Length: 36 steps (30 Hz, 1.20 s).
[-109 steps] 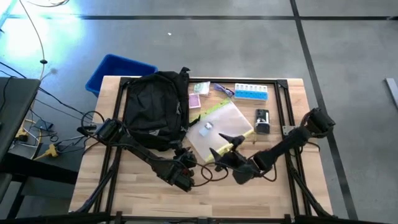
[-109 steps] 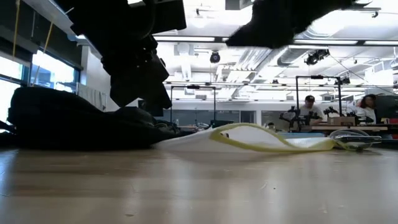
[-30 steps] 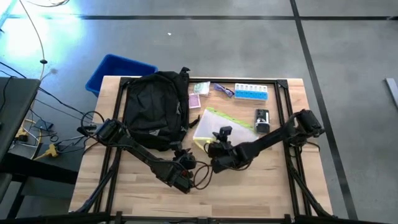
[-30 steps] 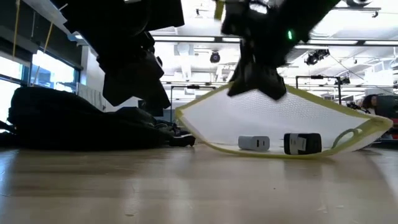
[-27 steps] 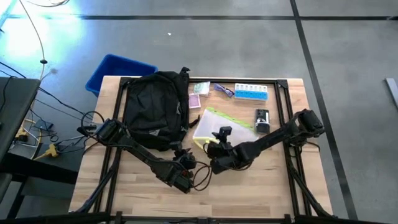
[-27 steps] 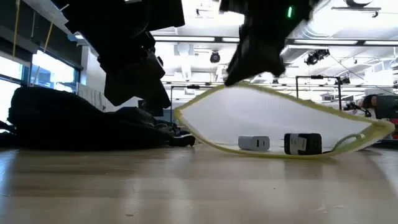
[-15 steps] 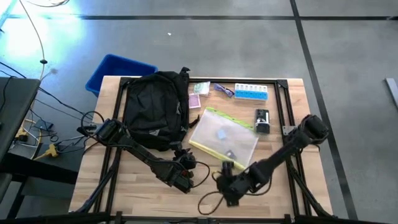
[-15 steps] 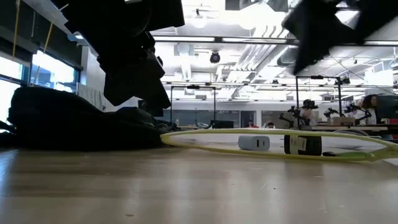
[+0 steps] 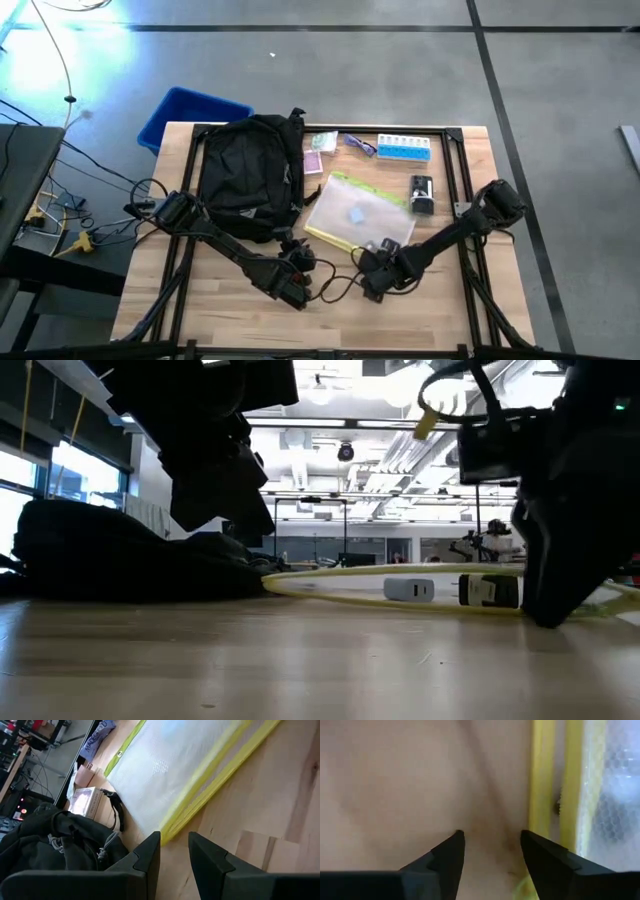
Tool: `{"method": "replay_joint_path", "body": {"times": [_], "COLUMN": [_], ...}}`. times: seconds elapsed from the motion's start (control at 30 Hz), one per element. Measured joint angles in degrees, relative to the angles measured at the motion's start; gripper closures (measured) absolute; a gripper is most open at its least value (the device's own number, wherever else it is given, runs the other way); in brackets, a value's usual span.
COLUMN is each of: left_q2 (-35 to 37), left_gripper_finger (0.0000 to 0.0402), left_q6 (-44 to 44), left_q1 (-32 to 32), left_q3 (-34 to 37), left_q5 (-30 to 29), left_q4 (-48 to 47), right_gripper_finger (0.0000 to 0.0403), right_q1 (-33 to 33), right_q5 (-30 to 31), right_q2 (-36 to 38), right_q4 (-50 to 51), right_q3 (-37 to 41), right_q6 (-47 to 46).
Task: Unpack backpack
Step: Remove the black charger adapter from the yellow zip bag
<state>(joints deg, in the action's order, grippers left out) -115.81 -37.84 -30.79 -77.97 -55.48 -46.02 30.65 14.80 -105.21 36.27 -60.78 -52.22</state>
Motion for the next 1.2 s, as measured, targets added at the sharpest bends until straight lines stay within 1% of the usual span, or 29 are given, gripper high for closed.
{"method": "replay_joint_path", "body": {"times": [0.17,0.37,0.47,0.57,0.67,0.77,0.87,1.03,1.13,1.2], "left_q2": [0.00,0.00,0.00,0.00,0.00,0.00,0.00,0.00,0.00,0.00], "left_gripper_finger": [0.0319,0.0319,0.0319,0.0319,0.0319,0.0319,0.0319,0.0319,0.0319,0.0319], "left_q6": [0.12,0.15,0.15,0.15,0.15,0.15,0.96,1.54,1.52,1.67], "left_q1": [0.00,-0.02,-0.04,-0.04,-0.02,-0.13,-0.13,-0.13,-0.13,-0.13], "left_q3": [0.00,0.00,0.00,0.00,0.00,0.00,0.00,0.00,0.00,0.00], "left_q5": [0.04,0.05,0.07,0.04,0.04,0.14,0.50,0.95,0.96,0.98], "left_q4": [0.02,0.26,0.31,0.34,0.46,0.61,1.00,1.34,1.40,1.40], "right_gripper_finger": [0.0231,0.0231,0.0231,0.0231,0.0231,0.0228,0.0213,0.0160,0.0128,0.0115], "right_q1": [0.46,1.61,2.00,2.19,0.50,-2.58,-5.73,-11.32,-14.56,-16.59], "right_q5": [4.06,9.74,11.25,14.35,15.36,15.06,13.39,8.22,5.40,3.08], "right_q2": [-0.02,-0.02,0.20,0.66,0.63,0.63,0.74,2.42,3.27,3.50], "right_q4": [9.56,22.75,24.54,24.68,26.63,26.39,23.60,18.03,16.77,16.77], "right_q3": [-2.19,-2.48,-2.46,-2.48,-2.05,-1.49,-1.39,-1.39,-1.39,-1.39], "right_q6": [-2.30,-7.79,-8.10,-6.95,-6.60,-4.50,0.80,9.77,12.31,13.53]}}
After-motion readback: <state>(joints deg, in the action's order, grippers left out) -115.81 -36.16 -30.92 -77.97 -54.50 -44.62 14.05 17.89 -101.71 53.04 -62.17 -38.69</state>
